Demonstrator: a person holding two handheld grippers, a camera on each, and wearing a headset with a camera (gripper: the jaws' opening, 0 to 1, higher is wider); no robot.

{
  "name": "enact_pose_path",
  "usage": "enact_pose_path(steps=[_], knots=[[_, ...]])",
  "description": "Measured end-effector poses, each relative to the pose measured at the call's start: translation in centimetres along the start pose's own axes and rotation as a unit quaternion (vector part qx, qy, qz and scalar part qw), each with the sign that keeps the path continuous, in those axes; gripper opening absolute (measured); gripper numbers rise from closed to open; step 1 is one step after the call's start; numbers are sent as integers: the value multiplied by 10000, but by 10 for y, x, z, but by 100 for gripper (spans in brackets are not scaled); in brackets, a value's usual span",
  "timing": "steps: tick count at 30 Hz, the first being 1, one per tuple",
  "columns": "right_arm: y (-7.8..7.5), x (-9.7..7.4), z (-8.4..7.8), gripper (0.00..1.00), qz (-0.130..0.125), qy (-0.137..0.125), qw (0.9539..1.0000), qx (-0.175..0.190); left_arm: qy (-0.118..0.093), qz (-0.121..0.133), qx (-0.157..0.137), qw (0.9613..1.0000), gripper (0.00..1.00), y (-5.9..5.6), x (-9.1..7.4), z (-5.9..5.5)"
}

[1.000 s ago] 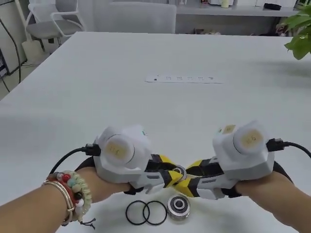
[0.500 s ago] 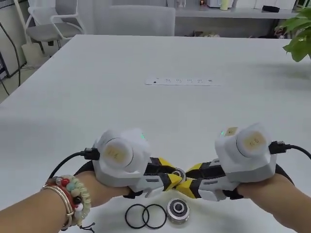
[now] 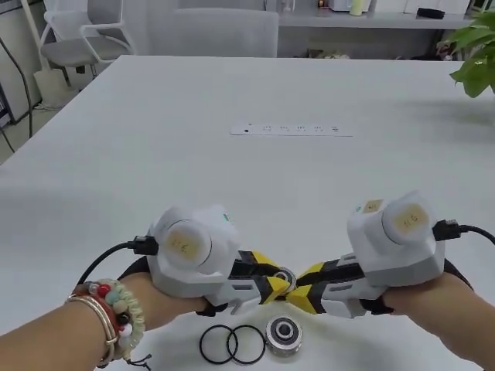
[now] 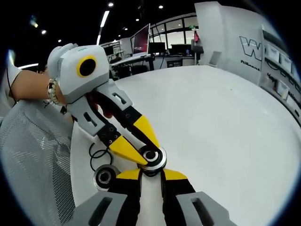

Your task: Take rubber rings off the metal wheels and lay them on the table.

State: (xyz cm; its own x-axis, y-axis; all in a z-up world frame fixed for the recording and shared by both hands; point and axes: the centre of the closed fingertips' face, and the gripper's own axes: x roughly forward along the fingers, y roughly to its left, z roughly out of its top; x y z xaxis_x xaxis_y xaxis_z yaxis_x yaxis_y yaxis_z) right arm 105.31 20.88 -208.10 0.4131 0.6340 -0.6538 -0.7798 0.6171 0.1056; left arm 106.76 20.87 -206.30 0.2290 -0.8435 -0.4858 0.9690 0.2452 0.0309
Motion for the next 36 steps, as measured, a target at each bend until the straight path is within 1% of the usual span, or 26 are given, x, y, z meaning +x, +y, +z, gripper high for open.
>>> enact_pose_path(steps=[5,17,18,19,20,24,26,28,31,33,36], knots=[[0,-2,-1,10,41,14,10000,6,0,4,-2,10000,9,0,0,0],[1,-3,-2,5,86,43,9999,55,3,3,-21,10000,9,0,0,0],[-3,-4,-3,0,-16,72,9999,119,4,0,-22,10000,9,0,-1,0],[-2,-4,-1,0,67,-6,10000,26,4,-7,-24,10000,9,-1,-1,0],[-3,-5,-3,0,19,35,9999,118,1,-3,-21,10000,9,-1,-1,0],[-2,-4,-2,0,-14,70,10000,18,3,-5,-13,10000,9,-1,-1,0],[-2,-4,-2,0,-34,82,10000,35,4,-6,-13,10000,9,-1,-1,0],[-3,-4,-3,0,-65,99,9997,200,4,-5,-12,10000,9,-1,-1,0],[-5,-5,-3,0,-122,128,9979,627,0,-1,-10,10000,9,0,-1,0],[-10,-6,-3,0,-218,118,9973,684,7,3,-5,10000,8,0,-1,0],[-14,-9,-3,0,-299,86,9953,915,15,-2,-2,10000,8,0,0,0]])
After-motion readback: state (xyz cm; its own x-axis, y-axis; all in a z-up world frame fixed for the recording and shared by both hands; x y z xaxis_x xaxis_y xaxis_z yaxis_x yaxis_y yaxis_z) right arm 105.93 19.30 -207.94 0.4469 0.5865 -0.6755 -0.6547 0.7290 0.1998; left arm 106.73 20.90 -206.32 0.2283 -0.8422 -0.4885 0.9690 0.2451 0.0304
